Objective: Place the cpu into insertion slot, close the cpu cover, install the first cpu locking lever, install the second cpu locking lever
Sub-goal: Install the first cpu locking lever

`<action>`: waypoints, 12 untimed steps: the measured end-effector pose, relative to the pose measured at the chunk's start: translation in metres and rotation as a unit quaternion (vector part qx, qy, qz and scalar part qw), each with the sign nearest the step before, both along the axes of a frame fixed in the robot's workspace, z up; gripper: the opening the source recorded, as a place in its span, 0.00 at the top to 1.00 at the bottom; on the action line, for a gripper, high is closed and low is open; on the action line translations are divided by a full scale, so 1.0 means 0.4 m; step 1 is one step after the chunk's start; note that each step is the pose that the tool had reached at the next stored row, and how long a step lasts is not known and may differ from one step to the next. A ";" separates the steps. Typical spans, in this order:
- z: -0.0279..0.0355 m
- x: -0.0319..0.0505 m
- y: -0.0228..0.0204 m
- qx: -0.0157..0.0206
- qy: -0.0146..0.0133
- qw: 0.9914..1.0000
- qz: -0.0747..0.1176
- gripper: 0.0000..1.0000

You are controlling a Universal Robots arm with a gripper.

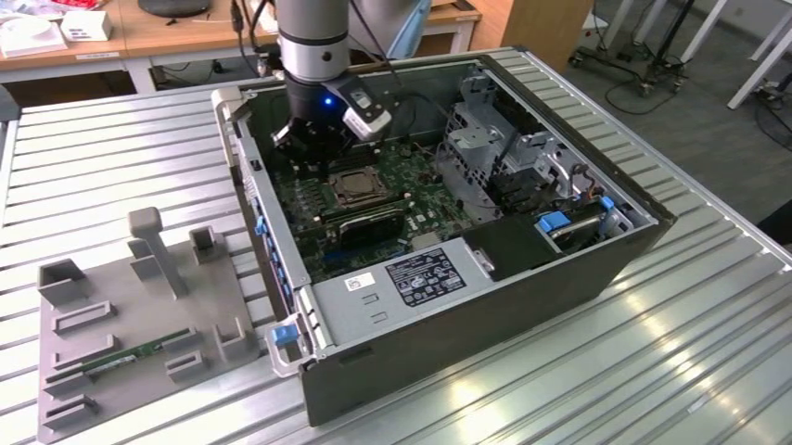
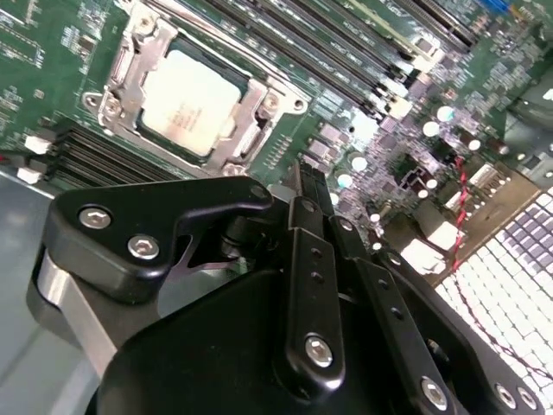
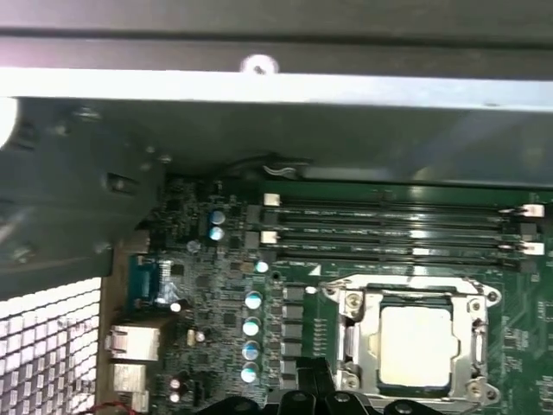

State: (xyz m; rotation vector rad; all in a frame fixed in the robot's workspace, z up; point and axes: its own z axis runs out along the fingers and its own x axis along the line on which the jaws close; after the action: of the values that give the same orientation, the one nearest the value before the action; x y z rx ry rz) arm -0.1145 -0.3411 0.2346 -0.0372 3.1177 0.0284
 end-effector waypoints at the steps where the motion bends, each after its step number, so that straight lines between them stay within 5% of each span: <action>1: 0.000 -0.004 0.000 0.002 -0.001 1.000 0.000 0.89; 5: 0.001 -0.009 0.000 0.012 -0.003 1.000 0.000 0.89; 12: 0.022 -0.009 0.000 0.015 -0.003 1.000 0.000 0.89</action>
State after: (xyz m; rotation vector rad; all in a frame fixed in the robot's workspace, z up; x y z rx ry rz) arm -0.1183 -0.3411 0.2436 -0.0367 3.1101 0.0737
